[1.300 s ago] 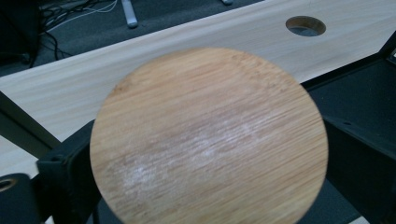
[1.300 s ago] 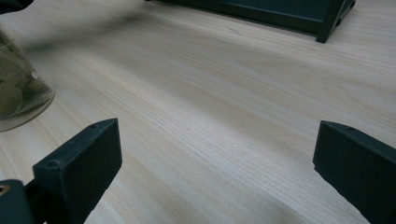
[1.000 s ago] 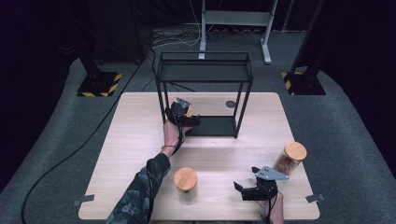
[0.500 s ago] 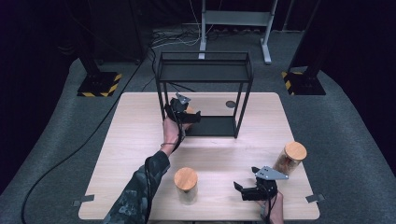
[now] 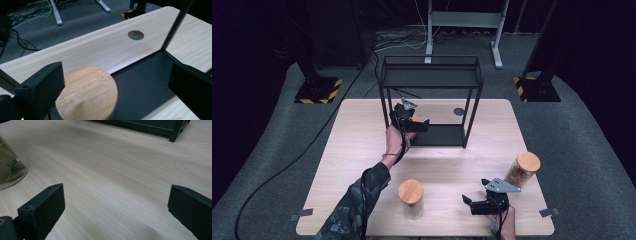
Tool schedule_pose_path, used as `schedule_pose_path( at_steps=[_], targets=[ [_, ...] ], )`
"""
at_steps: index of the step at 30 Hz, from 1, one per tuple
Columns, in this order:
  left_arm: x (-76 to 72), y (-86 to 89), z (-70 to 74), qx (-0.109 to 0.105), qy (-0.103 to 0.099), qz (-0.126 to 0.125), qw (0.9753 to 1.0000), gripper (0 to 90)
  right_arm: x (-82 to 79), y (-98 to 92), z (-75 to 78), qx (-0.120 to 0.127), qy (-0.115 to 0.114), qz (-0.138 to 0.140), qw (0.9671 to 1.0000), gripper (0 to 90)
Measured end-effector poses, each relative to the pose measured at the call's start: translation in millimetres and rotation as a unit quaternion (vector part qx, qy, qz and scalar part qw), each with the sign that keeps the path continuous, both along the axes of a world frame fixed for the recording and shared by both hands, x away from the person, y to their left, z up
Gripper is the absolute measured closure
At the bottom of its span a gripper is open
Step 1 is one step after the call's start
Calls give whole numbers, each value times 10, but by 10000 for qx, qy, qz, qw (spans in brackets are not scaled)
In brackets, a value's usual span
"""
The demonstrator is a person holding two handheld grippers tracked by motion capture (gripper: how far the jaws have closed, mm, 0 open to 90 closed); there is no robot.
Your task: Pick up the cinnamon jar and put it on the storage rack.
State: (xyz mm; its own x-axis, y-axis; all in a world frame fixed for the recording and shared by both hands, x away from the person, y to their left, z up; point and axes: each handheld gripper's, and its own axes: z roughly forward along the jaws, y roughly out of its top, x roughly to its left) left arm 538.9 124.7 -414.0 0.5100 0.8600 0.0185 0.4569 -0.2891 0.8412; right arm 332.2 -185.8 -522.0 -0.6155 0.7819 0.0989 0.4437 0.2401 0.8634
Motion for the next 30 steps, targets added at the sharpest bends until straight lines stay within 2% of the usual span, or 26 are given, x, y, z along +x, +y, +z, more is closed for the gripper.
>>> schedule_pose_path(
  at_steps=[7,12,14,19,23,30],
  targets=[
    [-147,52,24,41,161,-308,9994,2,1,4,0,-21,1,4,10000,6],
    [-301,125,56,58,211,-631,9978,2,6,5,-1,-26,20,2,10000,6],
    [-375,158,70,136,219,-738,9969,2,7,5,-1,-29,27,-2,10000,6],
    [-543,283,58,119,265,-801,9964,6,9,8,-2,-38,41,-13,10000,6],
    [-669,401,15,186,307,-866,9956,6,12,9,-2,-43,53,-21,10000,6],
    [-908,647,-156,273,452,-882,9947,2,16,12,-3,-67,67,-25,10000,6]
  ],
)
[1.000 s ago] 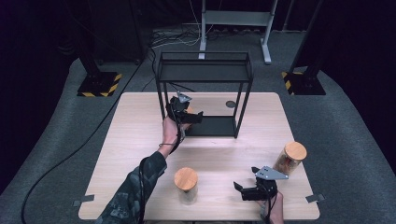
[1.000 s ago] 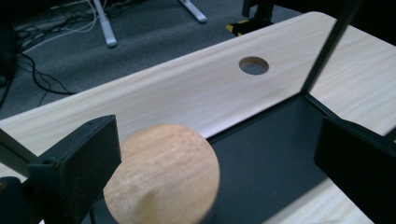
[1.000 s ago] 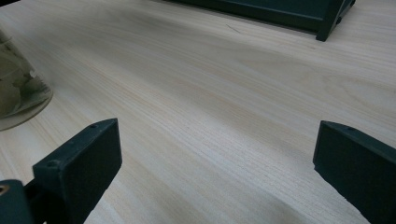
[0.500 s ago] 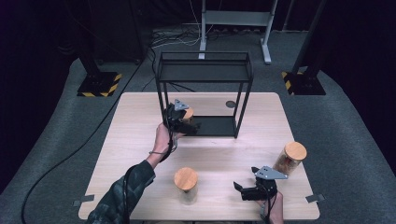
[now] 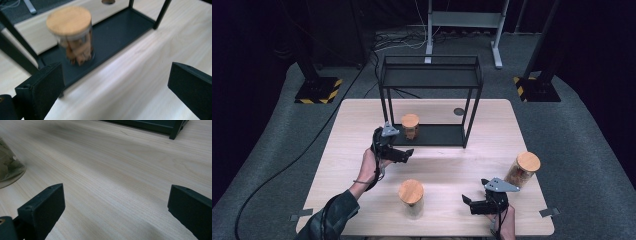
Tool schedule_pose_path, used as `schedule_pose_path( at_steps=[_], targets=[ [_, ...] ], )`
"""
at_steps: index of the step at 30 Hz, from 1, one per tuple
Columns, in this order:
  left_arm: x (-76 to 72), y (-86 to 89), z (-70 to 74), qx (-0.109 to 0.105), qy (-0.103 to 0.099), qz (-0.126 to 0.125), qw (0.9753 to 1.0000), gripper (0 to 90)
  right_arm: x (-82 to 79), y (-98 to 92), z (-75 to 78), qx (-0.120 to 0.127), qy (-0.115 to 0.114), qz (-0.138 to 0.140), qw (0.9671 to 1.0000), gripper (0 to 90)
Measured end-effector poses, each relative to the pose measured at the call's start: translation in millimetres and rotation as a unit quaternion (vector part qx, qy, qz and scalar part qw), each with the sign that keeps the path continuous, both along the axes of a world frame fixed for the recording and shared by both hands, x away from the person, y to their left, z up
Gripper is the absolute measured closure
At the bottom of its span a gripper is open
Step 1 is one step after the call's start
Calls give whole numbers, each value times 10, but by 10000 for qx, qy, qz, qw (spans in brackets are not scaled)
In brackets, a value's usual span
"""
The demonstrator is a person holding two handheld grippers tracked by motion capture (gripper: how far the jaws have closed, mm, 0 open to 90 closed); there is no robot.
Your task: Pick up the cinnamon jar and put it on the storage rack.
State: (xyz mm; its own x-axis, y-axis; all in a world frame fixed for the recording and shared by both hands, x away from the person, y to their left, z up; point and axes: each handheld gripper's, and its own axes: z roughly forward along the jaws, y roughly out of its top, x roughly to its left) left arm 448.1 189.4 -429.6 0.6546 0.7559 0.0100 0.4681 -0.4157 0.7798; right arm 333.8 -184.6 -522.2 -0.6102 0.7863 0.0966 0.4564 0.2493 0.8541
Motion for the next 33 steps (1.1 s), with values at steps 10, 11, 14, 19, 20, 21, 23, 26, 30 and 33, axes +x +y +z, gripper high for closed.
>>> schedule_pose_path(
  at_steps=[10,11,14,19,20,21,23,26,30,33],
  targets=[
    [-365,415,-408,197,446,179,9987,1,9,0,-1,1,45,-14,10000,6],
    [-365,415,-408,197,446,179,9987,1,9,0,-1,1,45,-14,10000,6],
    [-491,629,-580,179,674,362,9969,1,10,-1,-1,1,49,-33,10000,6],
    [-615,811,-750,-43,739,527,9959,1,13,2,-1,-6,75,-50,10000,6],
    [-671,909,-825,-155,770,637,9949,1,14,1,-2,-2,79,-55,10000,6],
    [-671,909,-825,-155,770,637,9949,1,14,1,-2,-2,79,-55,10000,6],
    [-740,1002,-882,-202,799,748,9938,1,15,0,-2,1,79,-58,10000,6],
    [-774,1045,-911,-89,815,822,9932,1,18,1,-2,-5,89,-58,9999,6],
    [-858,1103,-946,-80,804,848,9931,12,18,9,-3,-46,89,-46,9999,6],
    [-935,1115,-970,90,652,907,9937,11,19,12,-3,-57,77,-56,9999,7]
  ],
)
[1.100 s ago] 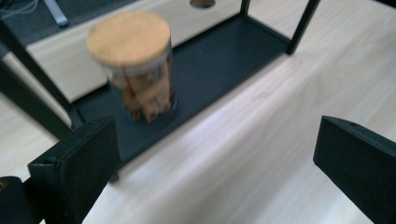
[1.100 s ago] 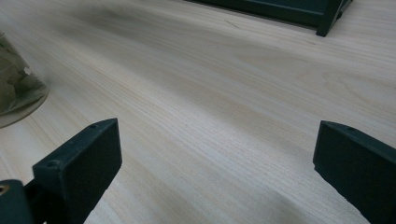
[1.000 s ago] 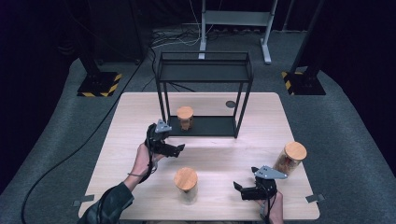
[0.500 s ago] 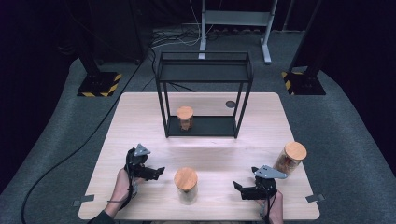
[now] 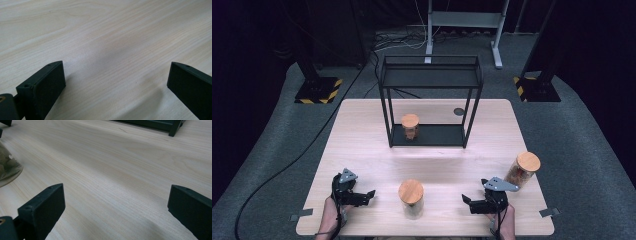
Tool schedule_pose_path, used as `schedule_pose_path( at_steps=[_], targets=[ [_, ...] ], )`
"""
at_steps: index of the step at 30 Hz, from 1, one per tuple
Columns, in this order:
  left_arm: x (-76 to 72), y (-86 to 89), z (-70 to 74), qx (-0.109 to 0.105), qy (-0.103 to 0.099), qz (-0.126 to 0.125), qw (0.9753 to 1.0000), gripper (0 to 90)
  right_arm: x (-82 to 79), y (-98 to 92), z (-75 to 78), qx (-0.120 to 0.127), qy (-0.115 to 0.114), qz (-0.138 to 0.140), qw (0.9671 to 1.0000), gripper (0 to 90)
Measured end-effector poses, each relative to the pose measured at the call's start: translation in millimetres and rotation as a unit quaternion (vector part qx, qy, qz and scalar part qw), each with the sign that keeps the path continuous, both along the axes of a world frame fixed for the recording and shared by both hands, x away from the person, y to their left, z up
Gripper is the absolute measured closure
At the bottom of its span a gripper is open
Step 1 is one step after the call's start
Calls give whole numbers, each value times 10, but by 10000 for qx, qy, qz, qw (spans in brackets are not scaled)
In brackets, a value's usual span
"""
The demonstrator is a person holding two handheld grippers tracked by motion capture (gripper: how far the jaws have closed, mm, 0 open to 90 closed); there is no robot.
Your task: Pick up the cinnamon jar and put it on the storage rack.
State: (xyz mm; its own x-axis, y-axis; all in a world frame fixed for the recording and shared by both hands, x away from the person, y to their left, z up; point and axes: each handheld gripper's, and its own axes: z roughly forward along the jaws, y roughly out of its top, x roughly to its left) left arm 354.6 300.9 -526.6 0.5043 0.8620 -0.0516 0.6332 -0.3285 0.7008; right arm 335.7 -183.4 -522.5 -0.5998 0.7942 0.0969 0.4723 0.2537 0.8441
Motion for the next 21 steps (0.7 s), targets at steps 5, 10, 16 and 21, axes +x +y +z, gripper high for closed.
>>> schedule_pose_path(
  at_steps=[5,10,16,21],
  targets=[
    [-72,-31,-34,193,-166,98,9996,2,1,3,0,-29,7,-9,10000,7],
    [-61,-27,-35,186,-161,95,9997,0,5,12,-1,-72,26,8,10000,6],
    [-51,-29,-36,183,-167,153,9996,0,8,14,-2,-84,35,13,10000,7],
    [-51,-30,-35,187,-170,158,9996,1,6,14,-2,-83,29,-3,10000,6]
  ],
)
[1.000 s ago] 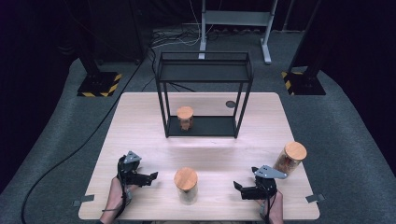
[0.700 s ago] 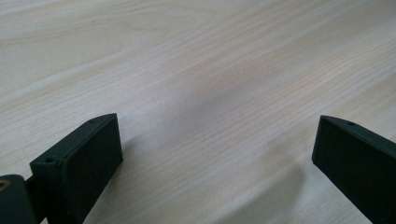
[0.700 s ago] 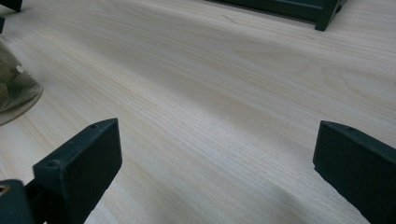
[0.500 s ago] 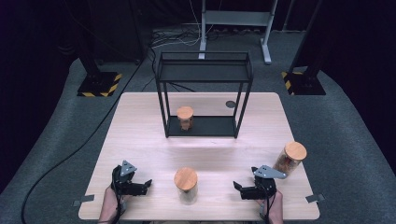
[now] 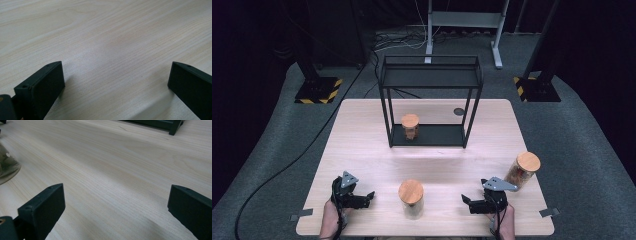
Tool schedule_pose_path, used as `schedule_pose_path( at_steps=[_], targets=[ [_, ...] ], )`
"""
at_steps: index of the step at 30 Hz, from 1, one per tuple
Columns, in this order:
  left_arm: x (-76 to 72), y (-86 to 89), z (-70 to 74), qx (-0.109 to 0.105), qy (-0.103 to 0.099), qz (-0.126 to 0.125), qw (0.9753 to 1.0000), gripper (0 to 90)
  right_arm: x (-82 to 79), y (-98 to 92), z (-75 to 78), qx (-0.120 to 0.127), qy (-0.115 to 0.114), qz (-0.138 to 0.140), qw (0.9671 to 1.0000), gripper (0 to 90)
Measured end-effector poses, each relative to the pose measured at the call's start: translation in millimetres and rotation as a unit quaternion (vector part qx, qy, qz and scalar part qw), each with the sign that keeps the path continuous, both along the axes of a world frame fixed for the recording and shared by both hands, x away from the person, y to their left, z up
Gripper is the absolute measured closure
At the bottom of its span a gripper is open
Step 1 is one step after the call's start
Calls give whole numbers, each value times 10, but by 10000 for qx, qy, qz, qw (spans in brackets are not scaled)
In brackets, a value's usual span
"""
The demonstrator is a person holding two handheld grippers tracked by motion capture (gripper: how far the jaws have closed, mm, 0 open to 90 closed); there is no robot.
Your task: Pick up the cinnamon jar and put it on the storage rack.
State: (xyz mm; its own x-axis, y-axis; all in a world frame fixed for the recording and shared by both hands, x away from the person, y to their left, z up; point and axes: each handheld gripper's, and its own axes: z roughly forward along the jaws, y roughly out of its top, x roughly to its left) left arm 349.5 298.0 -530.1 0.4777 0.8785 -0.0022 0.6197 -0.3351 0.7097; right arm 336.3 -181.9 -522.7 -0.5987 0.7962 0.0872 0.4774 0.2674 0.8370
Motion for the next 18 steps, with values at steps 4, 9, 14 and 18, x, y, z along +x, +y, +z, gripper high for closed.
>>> schedule_pose_path(
  at_steps=[4,9,14,18],
  targets=[
    [-1,0,0,1,-1,2,10000,2,4,4,-1,-23,25,5,10000,7],
    [0,0,0,1,-2,3,10000,2,3,5,0,-35,20,-8,10000,6],
    [-1,0,0,-1,-3,4,10000,2,-2,11,0,-57,-1,-13,10000,6],
    [-1,-1,0,1,-5,4,10000,2,-8,10,1,-59,-34,-16,10000,6]
  ],
)
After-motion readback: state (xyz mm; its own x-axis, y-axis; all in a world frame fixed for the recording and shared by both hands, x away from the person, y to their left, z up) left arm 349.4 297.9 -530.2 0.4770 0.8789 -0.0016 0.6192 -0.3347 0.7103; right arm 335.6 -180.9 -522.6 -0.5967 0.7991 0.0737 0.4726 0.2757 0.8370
